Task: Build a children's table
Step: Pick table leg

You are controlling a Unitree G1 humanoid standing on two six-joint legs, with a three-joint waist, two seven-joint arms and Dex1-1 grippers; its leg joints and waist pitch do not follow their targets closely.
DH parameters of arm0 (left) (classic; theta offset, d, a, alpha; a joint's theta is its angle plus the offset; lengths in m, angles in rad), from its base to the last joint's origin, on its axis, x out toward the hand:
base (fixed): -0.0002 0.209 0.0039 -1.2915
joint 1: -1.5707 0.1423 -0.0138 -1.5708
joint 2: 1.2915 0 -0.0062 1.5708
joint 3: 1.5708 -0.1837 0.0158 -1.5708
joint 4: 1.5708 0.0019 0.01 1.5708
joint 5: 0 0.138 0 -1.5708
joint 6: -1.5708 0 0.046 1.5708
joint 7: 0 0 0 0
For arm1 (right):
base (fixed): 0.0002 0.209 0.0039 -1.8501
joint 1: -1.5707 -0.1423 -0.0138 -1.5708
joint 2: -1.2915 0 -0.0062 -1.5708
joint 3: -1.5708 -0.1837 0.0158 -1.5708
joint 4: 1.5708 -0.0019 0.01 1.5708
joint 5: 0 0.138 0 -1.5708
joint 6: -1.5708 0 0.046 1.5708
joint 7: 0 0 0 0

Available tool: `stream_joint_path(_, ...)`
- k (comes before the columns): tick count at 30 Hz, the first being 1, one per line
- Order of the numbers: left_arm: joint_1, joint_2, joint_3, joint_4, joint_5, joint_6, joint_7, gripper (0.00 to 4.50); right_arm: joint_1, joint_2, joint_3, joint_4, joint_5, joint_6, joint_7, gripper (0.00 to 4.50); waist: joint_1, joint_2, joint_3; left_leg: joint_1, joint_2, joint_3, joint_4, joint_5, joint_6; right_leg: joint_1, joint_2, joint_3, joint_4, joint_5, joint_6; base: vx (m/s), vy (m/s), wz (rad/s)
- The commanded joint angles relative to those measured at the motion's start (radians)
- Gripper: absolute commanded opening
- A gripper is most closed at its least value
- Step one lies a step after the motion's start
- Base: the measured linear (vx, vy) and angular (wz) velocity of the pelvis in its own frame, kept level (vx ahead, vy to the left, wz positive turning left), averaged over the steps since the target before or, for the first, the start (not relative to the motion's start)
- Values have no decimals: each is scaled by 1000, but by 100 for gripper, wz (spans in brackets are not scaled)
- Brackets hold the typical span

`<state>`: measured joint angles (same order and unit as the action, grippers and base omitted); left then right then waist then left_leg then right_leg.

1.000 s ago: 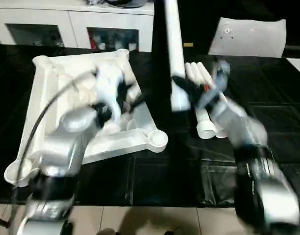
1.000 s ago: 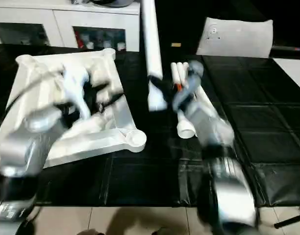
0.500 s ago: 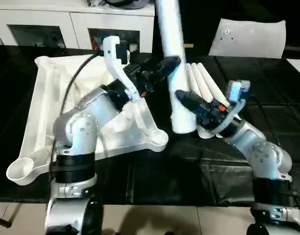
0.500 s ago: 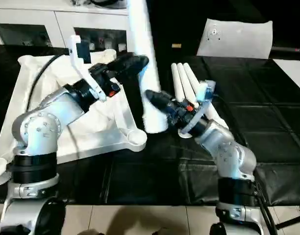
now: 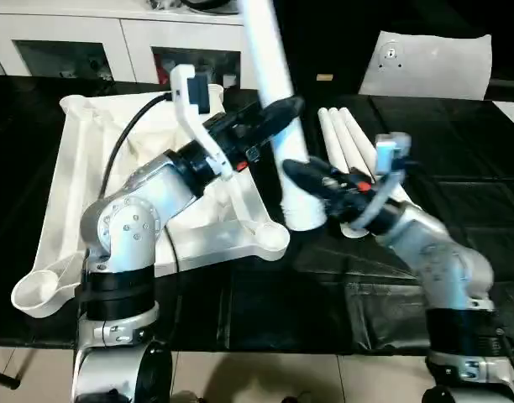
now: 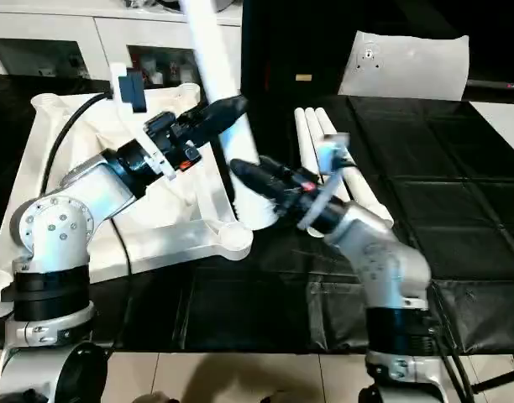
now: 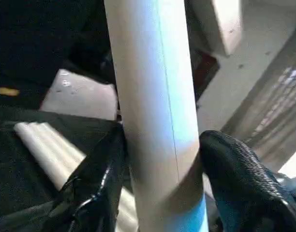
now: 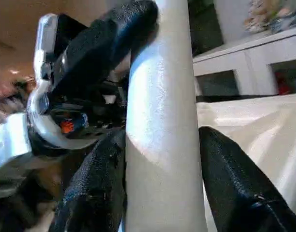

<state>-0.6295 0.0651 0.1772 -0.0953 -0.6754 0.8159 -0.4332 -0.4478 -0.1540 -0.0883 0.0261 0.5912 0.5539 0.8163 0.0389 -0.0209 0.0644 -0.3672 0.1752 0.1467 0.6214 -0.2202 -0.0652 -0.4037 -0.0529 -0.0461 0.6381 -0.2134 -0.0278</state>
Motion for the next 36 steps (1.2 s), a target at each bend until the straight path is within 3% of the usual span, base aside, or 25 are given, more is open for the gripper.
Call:
stream_joint_path(1, 5, 1, -34, -26, 30, -11, 30, 246, 6, 3, 17, -26, -39, -38, -27, 188, 0, 0, -70, -1, 41, -1, -69, 8, 42, 68, -73, 47, -79, -62, -198, 0, 0, 0)
stream_joint_path(3, 22, -2, -45, -42, 53, -34, 51, 227, 15, 7, 56, -30, -101, -91, -52, 188, 0, -1, -71, -1, 40, 0, -68, 7, 43, 70, -74, 49, -78, -46, -201, 0, 0, 0)
stream_joint_path(8, 53, -7, -59, -53, 80, -79, 55, 221, 37, 18, 114, -34, -177, -179, -73, 188, -3, -3, -70, -4, 41, 0, -69, 5, 49, 70, -74, 49, -78, -29, -206, 0, 0, 0)
stream_joint_path(13, 101, -61, -39, -88, 31, -77, 90, 221, 81, 36, 169, -25, -241, -273, -89, 188, -5, -2, -69, -2, 45, 0, -71, -9, 46, 70, -75, 50, -76, -27, -214, 0, 0, 0)
stream_joint_path(18, 120, -89, -30, -98, 5, -61, 120, 221, 88, 37, 179, -8, -266, -322, -96, 188, -8, -5, -67, -3, 43, 1, -71, -27, 54, 69, -74, 51, -80, -46, -211, 0, 0, 0)
stream_joint_path(22, 120, -112, 2, -84, -19, -54, 147, 193, 93, 38, 182, 2, -271, -342, -94, 188, -8, -5, -66, -3, 41, 2, -70, -36, 54, 68, -72, 51, -82, -72, -204, 0, 0, 0)
stream_joint_path(26, 111, -139, 58, -72, -113, -9, 185, 192, 96, 40, 186, 7, -274, -357, -91, 188, -8, -9, -68, -5, 39, 2, -67, -13, 64, 70, -71, 51, -78, -33, -207, 0, 0, 0)
stream_joint_path(34, 88, -181, 153, -48, -255, 61, 274, 192, 89, 37, 195, 11, -269, -370, -88, 188, -8, -7, -68, -3, 38, 3, -66, -16, 69, 69, -68, 50, -80, -44, -208, 0, 0, 0)
stream_joint_path(36, 87, -161, 142, -45, -232, 61, 263, 192, 87, 35, 199, 7, -270, -367, -85, 188, -7, -6, -69, -3, 37, 2, -65, -11, 69, 70, -68, 50, -78, -38, -207, 0, 0, 0)
